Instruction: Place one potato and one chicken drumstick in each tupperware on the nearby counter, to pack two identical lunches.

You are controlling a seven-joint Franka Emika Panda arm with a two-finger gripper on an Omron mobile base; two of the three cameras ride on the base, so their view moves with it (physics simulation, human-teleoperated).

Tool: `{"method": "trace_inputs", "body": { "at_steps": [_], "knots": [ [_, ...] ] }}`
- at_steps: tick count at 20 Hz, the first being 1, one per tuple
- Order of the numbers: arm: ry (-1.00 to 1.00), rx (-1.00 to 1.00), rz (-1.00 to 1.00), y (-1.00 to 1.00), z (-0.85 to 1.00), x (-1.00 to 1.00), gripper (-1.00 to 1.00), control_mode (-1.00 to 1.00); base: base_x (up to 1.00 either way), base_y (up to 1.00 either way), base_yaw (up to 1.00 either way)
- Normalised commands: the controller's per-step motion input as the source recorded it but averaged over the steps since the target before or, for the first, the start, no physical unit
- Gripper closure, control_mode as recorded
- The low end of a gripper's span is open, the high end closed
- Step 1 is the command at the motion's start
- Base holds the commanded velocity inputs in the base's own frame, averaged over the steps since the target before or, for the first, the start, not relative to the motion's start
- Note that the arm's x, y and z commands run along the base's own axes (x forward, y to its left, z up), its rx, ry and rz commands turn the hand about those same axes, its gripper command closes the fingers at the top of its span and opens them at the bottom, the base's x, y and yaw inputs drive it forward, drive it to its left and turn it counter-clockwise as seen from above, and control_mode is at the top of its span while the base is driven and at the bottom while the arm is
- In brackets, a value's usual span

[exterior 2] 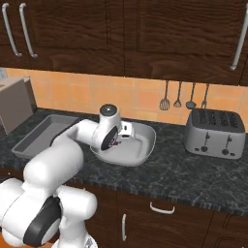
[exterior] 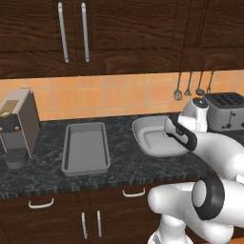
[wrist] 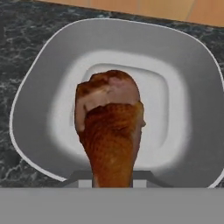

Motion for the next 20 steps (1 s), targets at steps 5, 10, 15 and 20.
{"method": "trace_inputs", "body": {
  "at_steps": [5, 10, 15, 20],
  "knots": [
    [-0.03, 0.0, 0.0, -0.23, -0.59, 0.25, 1.0, -1.0, 0.0, 0.0, 0.0],
    [0.0, 0.0, 0.0, -0.15, -0.38, 0.48, 1.0, -1.0, 0.0, 0.0, 0.0],
    [0.0, 0.0, 0.0, -0.18, -0.24, 0.59, 1.0, -1.0, 0.0, 0.0, 0.0],
    [0.0, 0.0, 0.0, -0.17, -0.31, 0.5, 1.0, -1.0, 0.0, 0.0, 0.0]
  ]
}}
